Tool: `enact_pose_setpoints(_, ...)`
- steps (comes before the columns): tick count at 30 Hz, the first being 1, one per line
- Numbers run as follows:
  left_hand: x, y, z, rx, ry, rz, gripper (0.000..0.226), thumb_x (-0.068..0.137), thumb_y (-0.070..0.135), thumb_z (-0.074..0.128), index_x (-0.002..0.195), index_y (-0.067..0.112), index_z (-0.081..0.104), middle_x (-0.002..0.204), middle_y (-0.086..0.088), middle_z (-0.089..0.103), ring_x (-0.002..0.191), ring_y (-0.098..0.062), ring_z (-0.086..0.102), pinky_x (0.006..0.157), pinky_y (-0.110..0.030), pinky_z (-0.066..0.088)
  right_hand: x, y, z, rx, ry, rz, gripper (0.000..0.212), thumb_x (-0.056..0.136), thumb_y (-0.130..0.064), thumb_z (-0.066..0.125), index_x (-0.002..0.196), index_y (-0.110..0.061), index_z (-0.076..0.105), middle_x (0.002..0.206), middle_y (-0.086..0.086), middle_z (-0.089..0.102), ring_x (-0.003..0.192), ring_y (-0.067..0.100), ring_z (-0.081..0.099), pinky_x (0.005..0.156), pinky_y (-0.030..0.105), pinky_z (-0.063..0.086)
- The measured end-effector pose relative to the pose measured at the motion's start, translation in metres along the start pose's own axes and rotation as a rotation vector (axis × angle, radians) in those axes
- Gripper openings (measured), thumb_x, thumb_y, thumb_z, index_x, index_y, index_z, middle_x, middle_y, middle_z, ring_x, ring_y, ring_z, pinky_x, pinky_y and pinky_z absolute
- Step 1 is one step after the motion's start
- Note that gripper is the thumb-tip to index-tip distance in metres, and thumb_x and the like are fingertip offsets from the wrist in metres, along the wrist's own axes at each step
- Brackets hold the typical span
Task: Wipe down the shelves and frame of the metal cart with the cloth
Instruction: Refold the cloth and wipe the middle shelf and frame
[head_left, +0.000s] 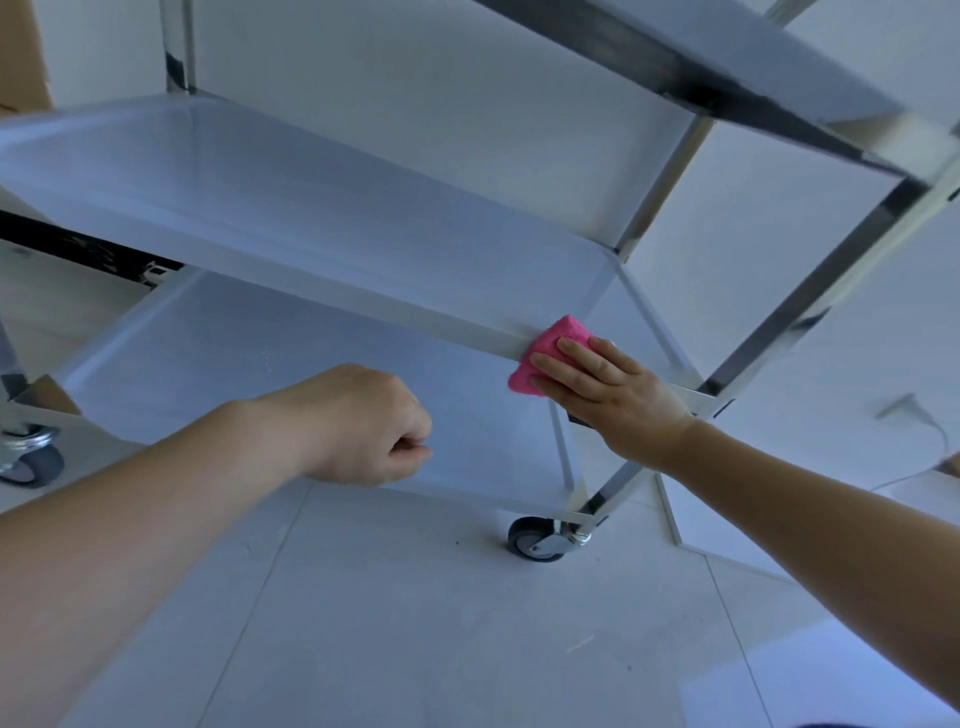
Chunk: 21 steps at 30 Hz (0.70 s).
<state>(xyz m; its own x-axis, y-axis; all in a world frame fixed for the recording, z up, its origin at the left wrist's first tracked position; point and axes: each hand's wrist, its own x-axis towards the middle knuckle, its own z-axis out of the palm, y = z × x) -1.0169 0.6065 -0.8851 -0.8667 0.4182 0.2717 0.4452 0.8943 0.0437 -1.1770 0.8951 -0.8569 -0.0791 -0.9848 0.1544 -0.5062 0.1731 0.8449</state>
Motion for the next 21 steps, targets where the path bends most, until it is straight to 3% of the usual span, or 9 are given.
enact_pose_setpoints(6, 0.022, 0.015, 0.007, 0.011, -0.006, 0.07, 0.039, 0.086, 0.041, 0.043, 0.056, 0.021, 0.03, 0.06, 0.004, 0.043, 0.061, -0.017, 0.043, 0.054, -0.026, 0.028, -0.058, 0.017, 0.0, 0.033, -0.106, 0.024, 0.057, 0.089, -0.005, 0.037, 0.144, -0.019, 0.032, 0.151, -0.001, 0.026, 0.141, 0.024, 0.02, 0.117, 0.044, 0.013)
enact_pose_setpoints(9, 0.032, 0.02, 0.007, 0.024, -0.011, 0.085, 0.038, 0.086, 0.042, 0.043, 0.057, 0.02, 0.031, 0.06, 0.005, 0.043, 0.06, -0.015, 0.042, 0.052, -0.025, 0.027, -0.087, 0.024, -0.004, 0.025, -0.199, 0.052, 0.065, 0.081, -0.006, 0.052, 0.143, -0.018, 0.035, 0.151, -0.001, 0.03, 0.141, 0.026, 0.022, 0.118, 0.045, 0.015)
enact_pose_setpoints(12, 0.044, 0.025, 0.005, 0.011, -0.005, 0.108, 0.039, 0.086, 0.042, 0.042, 0.056, 0.021, 0.03, 0.057, 0.007, 0.041, 0.058, -0.015, 0.039, 0.049, -0.021, 0.023, -0.111, 0.029, -0.006, 0.028, -0.272, 0.077, 0.069, 0.08, -0.007, 0.053, 0.144, -0.018, 0.029, 0.152, -0.001, 0.027, 0.142, 0.027, 0.021, 0.117, 0.044, 0.011)
enact_pose_setpoints(15, 0.053, 0.029, 0.005, 0.013, 0.005, 0.127, 0.038, 0.086, 0.043, 0.041, 0.057, 0.021, 0.031, 0.06, 0.006, 0.044, 0.06, -0.015, 0.042, 0.052, -0.026, 0.025, -0.121, 0.033, -0.01, 0.037, -0.337, 0.094, 0.072, 0.08, -0.009, 0.06, 0.144, -0.018, 0.03, 0.153, 0.0, 0.029, 0.143, 0.027, 0.018, 0.116, 0.047, 0.014)
enact_pose_setpoints(18, 0.06, 0.032, 0.007, 0.011, 0.01, 0.145, 0.035, 0.086, 0.045, 0.039, 0.061, 0.02, 0.035, 0.064, 0.005, 0.048, 0.062, -0.015, 0.045, 0.055, -0.026, 0.027, -0.122, 0.034, -0.017, 0.085, -0.316, 0.113, 0.069, 0.078, -0.009, 0.066, 0.14, -0.017, 0.039, 0.148, 0.002, 0.039, 0.141, 0.028, 0.022, 0.112, 0.051, 0.02)
enact_pose_setpoints(21, 0.067, 0.033, 0.01, 0.011, 0.008, 0.16, 0.035, 0.086, 0.046, 0.037, 0.062, 0.021, 0.036, 0.064, 0.006, 0.047, 0.063, -0.015, 0.047, 0.055, -0.025, 0.028, -0.125, 0.042, -0.028, 0.134, -0.228, 0.163, 0.062, 0.082, -0.009, 0.063, 0.139, -0.016, 0.041, 0.148, 0.004, 0.037, 0.141, 0.03, 0.023, 0.112, 0.049, 0.026)
